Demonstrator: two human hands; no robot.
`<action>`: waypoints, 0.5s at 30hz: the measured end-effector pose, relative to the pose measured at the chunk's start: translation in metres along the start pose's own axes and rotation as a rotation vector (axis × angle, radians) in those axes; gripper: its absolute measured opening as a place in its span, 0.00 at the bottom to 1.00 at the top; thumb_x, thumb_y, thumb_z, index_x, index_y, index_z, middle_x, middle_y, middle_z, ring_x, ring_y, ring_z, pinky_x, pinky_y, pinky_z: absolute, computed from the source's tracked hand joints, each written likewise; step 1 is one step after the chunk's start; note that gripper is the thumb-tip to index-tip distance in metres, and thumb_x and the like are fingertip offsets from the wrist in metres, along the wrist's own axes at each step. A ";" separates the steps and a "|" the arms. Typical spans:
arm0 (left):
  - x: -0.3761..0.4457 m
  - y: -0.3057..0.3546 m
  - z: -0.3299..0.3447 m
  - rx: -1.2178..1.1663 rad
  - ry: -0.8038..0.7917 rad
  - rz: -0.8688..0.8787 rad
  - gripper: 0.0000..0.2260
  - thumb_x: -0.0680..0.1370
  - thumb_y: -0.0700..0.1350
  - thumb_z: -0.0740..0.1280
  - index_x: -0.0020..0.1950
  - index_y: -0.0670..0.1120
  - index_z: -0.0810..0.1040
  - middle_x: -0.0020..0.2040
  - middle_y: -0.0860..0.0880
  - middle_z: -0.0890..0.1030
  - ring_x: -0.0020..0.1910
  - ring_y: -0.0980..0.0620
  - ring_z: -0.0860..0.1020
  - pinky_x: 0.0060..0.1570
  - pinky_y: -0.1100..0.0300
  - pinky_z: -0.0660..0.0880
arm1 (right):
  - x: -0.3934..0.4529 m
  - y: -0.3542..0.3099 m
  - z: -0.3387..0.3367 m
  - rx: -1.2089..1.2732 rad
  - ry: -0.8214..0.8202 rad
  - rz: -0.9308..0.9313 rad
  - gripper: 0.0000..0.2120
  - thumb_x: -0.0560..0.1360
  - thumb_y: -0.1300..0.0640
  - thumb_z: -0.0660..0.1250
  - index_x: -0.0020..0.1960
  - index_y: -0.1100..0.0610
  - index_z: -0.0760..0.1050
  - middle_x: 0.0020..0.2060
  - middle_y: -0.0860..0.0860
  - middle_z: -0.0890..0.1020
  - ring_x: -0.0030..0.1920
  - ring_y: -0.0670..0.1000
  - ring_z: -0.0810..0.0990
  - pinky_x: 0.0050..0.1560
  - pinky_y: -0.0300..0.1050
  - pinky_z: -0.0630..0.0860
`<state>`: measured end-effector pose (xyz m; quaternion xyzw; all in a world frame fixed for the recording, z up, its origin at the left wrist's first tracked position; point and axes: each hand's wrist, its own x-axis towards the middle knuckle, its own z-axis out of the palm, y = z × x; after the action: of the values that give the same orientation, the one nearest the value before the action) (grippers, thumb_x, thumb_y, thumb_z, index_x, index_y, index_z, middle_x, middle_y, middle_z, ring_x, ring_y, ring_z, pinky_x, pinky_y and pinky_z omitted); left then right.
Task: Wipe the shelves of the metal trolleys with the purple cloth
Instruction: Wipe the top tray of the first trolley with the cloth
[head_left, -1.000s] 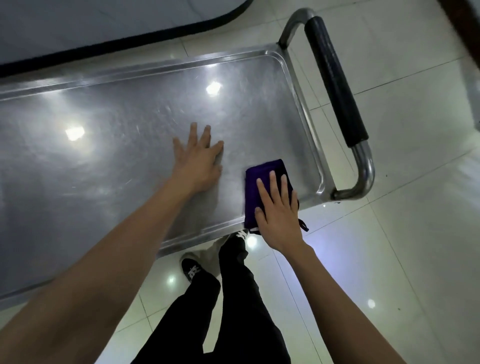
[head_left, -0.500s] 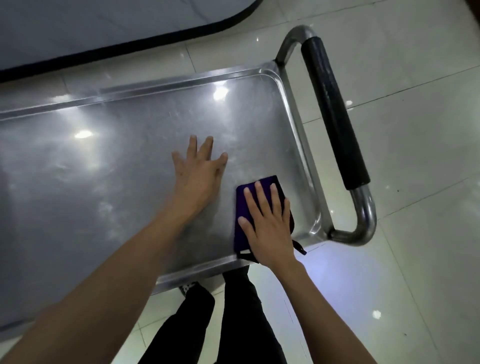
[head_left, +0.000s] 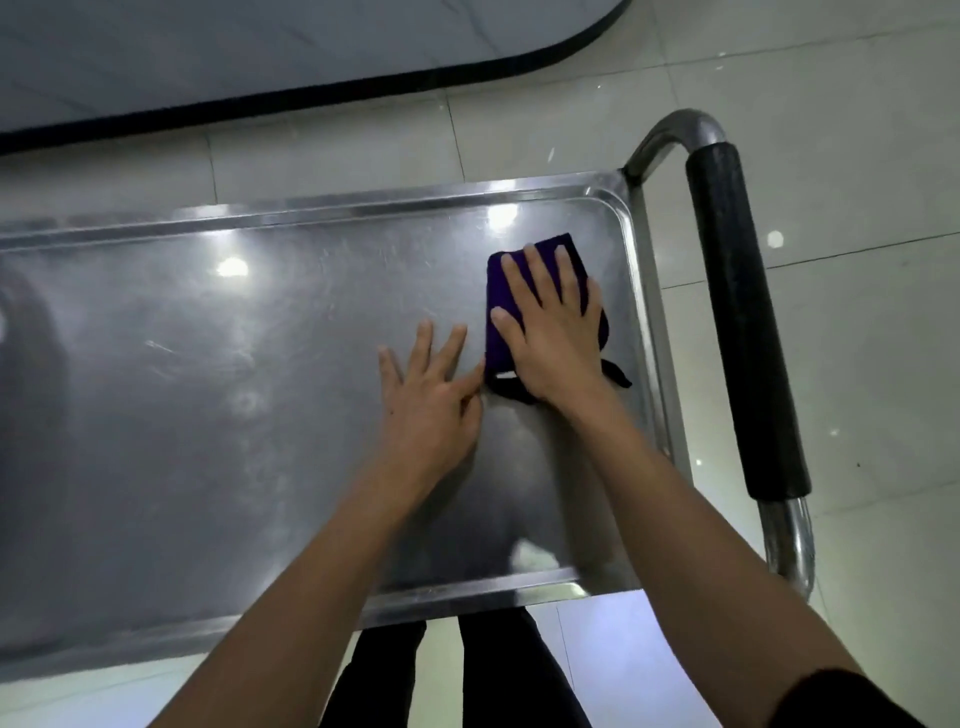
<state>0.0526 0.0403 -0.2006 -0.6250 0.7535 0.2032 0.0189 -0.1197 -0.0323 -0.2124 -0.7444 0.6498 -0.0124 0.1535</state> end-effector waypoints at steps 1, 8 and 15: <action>0.001 0.000 -0.001 -0.004 0.003 -0.005 0.19 0.82 0.53 0.58 0.74 0.61 0.70 0.83 0.51 0.53 0.82 0.43 0.44 0.74 0.29 0.45 | 0.021 0.001 -0.004 0.002 0.005 0.003 0.29 0.83 0.39 0.45 0.82 0.47 0.48 0.82 0.49 0.49 0.81 0.54 0.41 0.78 0.63 0.43; 0.001 -0.004 0.005 -0.006 0.087 0.042 0.19 0.80 0.55 0.60 0.72 0.60 0.74 0.82 0.50 0.58 0.81 0.40 0.50 0.72 0.27 0.51 | 0.127 0.000 -0.031 -0.010 0.028 -0.040 0.29 0.83 0.41 0.46 0.82 0.47 0.51 0.82 0.49 0.50 0.81 0.57 0.43 0.78 0.65 0.43; 0.001 -0.009 0.004 0.083 -0.030 0.041 0.23 0.82 0.63 0.52 0.76 0.62 0.66 0.83 0.51 0.50 0.81 0.42 0.43 0.73 0.28 0.47 | 0.046 0.014 -0.017 0.036 0.016 -0.005 0.30 0.83 0.41 0.48 0.82 0.46 0.46 0.82 0.49 0.47 0.81 0.55 0.40 0.78 0.63 0.42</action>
<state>0.0600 0.0397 -0.2070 -0.6048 0.7737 0.1813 0.0520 -0.1303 -0.0816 -0.2082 -0.7431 0.6487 -0.0305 0.1617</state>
